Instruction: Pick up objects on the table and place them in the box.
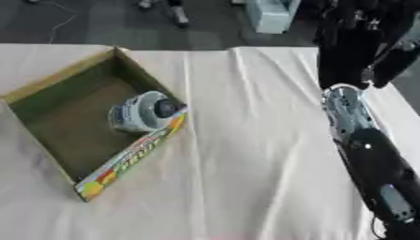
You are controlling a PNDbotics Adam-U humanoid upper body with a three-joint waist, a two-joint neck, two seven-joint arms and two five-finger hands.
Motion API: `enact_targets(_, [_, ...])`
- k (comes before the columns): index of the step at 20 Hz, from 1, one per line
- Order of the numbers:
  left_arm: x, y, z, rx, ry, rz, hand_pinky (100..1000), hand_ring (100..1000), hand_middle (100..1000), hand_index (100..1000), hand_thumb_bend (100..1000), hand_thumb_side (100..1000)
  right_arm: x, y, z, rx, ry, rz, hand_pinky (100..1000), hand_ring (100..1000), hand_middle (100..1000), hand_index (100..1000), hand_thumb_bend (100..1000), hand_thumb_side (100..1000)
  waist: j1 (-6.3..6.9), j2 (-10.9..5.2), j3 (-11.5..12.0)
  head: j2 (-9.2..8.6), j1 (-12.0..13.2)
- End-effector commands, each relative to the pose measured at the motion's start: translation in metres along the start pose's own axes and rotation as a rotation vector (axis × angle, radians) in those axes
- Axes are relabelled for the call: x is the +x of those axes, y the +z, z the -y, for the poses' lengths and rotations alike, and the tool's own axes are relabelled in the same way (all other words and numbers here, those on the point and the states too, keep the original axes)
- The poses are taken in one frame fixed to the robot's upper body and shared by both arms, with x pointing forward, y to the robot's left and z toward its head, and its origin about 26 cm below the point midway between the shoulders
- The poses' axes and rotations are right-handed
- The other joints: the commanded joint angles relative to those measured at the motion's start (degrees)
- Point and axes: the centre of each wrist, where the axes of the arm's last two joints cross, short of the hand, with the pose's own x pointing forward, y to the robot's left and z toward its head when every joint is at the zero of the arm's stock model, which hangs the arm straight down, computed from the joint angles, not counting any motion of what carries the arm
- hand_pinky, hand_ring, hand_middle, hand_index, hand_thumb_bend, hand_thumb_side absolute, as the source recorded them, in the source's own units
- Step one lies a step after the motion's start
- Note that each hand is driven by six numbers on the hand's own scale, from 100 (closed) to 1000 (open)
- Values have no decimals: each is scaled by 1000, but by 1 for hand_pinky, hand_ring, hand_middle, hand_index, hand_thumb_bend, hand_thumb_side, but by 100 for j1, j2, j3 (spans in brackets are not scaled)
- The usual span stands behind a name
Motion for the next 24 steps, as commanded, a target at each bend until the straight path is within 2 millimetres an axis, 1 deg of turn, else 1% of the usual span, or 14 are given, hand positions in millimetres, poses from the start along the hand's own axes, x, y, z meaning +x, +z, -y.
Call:
enact_targets(1, [3,-3,-2,-34,-33,20,754,842,841,788,170,1000,1,-9,-3,75,60,135,173,345,420,528,100,858,57,-43,-37,-7,86])
enact_targets(2, [3,-2,-2,-35,-39,20,751,839,841,788,170,1000,0,-9,-4,70,62,136,139,323,395,503,100,845,57,-40,-48,-7,94])
enact_targets(6, [3,2,0,-31,-55,16,750,837,839,785,167,1000,-1,-8,-4,54,76,138,115,308,376,483,100,828,53,-31,-70,-7,107])
enact_targets(16, [3,4,1,-20,-80,12,750,834,836,784,159,1000,-2,-7,-5,86,123,160,119,311,369,476,100,814,52,-35,-94,-7,141])
enact_targets(17, [3,3,1,-19,-80,13,750,834,836,784,159,1000,-2,-6,-5,90,126,159,119,312,369,476,100,823,50,-37,-91,-7,151])
enact_targets(18, [3,3,1,-19,-82,13,750,834,836,784,159,1000,-3,-6,-5,94,127,159,120,312,368,475,100,785,49,-37,-90,-7,158])
enact_targets(19, [3,3,1,-19,-82,12,750,834,837,784,159,1000,-3,-5,-5,98,129,157,120,312,369,475,100,822,44,-35,-89,-7,166])
enact_targets(24, [3,3,1,-22,-81,11,751,834,837,784,162,1000,-3,-4,-6,115,134,159,121,312,368,474,100,818,38,-36,-92,-7,168])
